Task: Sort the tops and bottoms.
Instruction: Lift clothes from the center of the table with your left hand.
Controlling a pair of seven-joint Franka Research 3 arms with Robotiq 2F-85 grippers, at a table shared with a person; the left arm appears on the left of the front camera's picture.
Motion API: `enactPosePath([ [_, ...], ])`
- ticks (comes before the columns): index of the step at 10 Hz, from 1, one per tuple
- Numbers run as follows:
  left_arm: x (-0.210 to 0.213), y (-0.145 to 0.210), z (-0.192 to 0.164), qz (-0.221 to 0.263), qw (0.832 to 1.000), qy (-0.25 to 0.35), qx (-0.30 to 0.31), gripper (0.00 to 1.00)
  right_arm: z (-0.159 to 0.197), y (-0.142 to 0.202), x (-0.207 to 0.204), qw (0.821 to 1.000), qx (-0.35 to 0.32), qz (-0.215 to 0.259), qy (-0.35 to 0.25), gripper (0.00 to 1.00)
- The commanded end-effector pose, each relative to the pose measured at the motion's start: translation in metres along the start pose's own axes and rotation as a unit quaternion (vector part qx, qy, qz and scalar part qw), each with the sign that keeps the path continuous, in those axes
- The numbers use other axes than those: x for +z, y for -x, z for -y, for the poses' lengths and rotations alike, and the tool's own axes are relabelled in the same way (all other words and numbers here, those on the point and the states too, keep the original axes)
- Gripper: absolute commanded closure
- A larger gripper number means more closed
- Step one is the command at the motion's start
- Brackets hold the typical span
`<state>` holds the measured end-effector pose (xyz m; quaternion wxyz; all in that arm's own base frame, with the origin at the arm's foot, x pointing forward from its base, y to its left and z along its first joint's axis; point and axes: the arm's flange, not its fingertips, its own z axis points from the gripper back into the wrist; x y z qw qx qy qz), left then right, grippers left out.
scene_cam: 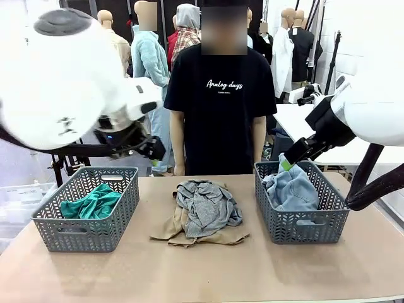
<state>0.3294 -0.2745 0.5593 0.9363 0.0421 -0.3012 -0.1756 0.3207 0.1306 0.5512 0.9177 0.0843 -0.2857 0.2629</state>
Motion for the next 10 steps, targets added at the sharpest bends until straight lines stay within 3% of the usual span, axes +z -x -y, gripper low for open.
enactPosePath([
  [1,-0.036,-0.028,0.018,-0.022,1.0,0.004,-0.01,0.0,0.001,0.002,-0.001,1.0,0.005,-0.006,0.0,0.0],
  [6,-0.114,-0.065,0.044,-0.06,0.997,0.057,-0.002,0.0,0.001,0.002,-0.001,1.0,0.005,-0.006,0.0,0.0],
  [8,-0.113,-0.06,0.028,-0.086,0.995,0.056,0.0,0.0,0.001,0.002,-0.001,1.0,0.005,-0.006,0.0,0.0],
  [10,-0.12,-0.057,0.038,-0.07,0.996,0.064,-0.008,0.0,0.001,0.002,-0.001,1.0,0.005,-0.006,0.0,0.0],
])
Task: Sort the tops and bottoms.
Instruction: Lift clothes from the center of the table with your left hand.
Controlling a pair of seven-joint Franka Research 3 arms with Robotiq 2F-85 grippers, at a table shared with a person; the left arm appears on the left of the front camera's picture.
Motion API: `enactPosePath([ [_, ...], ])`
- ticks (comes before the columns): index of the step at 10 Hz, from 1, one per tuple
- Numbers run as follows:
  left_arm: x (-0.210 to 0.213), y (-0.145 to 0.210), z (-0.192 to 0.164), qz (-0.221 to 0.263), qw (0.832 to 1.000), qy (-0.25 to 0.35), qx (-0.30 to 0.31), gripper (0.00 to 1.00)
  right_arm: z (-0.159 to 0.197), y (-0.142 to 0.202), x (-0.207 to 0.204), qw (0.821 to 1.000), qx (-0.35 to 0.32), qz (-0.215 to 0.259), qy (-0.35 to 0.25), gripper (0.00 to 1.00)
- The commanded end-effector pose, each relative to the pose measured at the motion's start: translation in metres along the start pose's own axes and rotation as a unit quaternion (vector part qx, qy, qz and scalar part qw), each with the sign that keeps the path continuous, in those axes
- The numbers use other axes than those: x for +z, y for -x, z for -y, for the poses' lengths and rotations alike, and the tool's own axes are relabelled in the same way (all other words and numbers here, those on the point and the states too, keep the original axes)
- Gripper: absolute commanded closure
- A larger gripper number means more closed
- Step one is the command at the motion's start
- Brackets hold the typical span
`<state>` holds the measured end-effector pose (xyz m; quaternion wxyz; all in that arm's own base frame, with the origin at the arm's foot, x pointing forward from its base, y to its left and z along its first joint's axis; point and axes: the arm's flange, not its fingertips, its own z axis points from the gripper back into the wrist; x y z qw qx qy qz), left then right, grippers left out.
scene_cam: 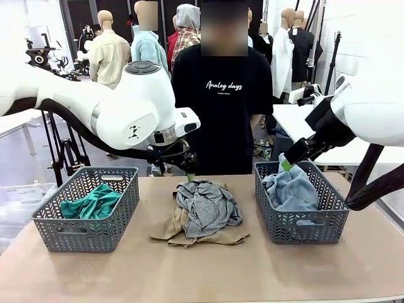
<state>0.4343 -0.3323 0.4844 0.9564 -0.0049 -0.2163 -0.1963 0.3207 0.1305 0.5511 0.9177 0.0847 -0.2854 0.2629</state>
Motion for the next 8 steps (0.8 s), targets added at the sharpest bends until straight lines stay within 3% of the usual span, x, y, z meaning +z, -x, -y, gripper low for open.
enactPosePath([
  [1,0.002,0.002,0.003,0.007,1.0,-0.003,-0.003,0.0,0.001,0.002,-0.001,1.0,0.005,-0.005,0.0,0.0],
  [2,0.0,0.0,0.0,0.0,1.0,0.0,0.0,0.0,0.001,0.002,-0.001,1.0,0.005,-0.005,0.0,0.0],
  [3,0.011,0.004,0.012,0.033,0.999,0.007,-0.012,0.0,0.001,0.002,-0.001,1.0,0.005,-0.005,0.0,0.0],
  [4,0.001,-0.008,0.013,0.034,0.999,0.024,-0.02,0.0,0.001,0.002,-0.001,1.0,0.005,-0.005,0.0,0.0],
  [8,-0.066,-0.064,0.018,-0.024,0.997,0.057,-0.037,0.0,0.001,0.002,-0.001,1.0,0.005,-0.005,0.0,0.0],
])
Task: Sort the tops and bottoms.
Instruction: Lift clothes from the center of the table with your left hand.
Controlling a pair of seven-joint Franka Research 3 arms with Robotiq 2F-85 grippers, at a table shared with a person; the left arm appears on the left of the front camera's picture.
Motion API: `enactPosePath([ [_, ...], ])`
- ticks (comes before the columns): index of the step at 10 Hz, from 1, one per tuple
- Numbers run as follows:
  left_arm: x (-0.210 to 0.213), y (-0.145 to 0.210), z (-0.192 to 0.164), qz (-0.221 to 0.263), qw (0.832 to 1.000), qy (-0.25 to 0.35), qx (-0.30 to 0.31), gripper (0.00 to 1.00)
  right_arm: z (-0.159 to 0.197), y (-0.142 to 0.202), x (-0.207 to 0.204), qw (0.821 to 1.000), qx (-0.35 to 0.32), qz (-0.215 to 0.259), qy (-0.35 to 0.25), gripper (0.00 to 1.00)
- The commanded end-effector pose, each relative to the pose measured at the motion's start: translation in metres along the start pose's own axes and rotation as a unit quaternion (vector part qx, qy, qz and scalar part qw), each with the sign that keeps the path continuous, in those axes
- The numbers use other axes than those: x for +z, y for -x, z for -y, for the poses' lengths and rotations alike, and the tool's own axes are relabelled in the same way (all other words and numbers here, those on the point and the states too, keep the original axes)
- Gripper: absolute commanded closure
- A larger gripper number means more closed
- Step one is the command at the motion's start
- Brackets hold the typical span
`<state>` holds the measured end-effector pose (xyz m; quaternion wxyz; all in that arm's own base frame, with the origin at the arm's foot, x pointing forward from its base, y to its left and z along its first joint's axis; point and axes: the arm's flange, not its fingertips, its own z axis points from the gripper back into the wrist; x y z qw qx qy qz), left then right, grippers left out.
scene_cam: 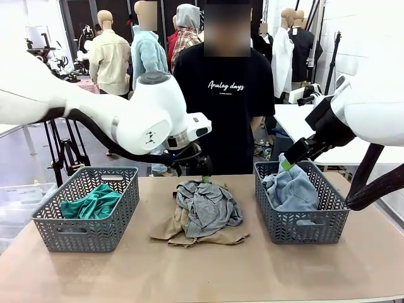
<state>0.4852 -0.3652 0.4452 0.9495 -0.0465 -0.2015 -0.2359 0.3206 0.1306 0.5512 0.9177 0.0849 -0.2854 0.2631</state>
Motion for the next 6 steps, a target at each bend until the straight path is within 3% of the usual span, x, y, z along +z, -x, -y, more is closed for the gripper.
enactPosePath([
  [1,-0.018,-0.035,0.001,-0.031,0.999,0.003,-0.003,0.0,0.001,0.002,-0.001,1.0,0.005,-0.005,0.001,0.0],
  [6,-0.072,-0.057,-0.009,-0.093,0.996,-0.008,0.01,0.0,0.001,0.002,-0.001,1.0,0.005,-0.005,0.001,0.0],
])
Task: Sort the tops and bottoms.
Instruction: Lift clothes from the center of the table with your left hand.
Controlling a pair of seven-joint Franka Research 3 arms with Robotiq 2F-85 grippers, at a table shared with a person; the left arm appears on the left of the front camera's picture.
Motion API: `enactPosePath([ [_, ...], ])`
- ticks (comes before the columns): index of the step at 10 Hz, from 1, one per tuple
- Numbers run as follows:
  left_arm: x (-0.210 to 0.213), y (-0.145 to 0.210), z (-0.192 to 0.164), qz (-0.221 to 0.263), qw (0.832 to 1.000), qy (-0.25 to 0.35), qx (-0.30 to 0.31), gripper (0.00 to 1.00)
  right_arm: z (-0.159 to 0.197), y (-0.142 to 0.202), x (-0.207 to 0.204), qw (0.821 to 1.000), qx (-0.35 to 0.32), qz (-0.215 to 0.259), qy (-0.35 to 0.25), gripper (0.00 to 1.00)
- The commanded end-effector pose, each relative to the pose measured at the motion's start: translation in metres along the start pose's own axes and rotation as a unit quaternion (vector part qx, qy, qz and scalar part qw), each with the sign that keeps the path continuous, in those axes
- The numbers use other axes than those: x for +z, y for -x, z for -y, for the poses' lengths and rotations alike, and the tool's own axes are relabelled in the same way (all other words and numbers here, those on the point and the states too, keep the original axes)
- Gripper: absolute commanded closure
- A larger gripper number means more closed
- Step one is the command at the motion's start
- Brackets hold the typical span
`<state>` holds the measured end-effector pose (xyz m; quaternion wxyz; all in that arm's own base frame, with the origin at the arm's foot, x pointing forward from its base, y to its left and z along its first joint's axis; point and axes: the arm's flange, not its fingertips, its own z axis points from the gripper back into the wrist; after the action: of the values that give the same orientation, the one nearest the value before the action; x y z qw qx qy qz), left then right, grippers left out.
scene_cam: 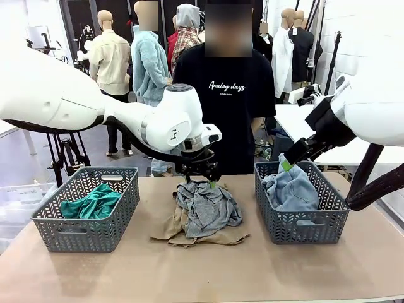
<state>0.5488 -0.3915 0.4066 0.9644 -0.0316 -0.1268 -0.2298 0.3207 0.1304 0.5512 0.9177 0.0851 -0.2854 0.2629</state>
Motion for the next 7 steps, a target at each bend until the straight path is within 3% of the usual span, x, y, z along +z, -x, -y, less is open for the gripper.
enactPosePath([
  [1,-0.017,-0.014,-0.006,-0.023,1.0,-0.011,0.004,0.0,0.001,0.002,-0.001,1.0,0.005,-0.006,0.001,0.0],
  [7,-0.046,-0.016,-0.005,-0.044,0.999,0.018,0.001,0.0,0.001,0.002,-0.001,1.0,0.005,-0.006,0.001,0.0],
])
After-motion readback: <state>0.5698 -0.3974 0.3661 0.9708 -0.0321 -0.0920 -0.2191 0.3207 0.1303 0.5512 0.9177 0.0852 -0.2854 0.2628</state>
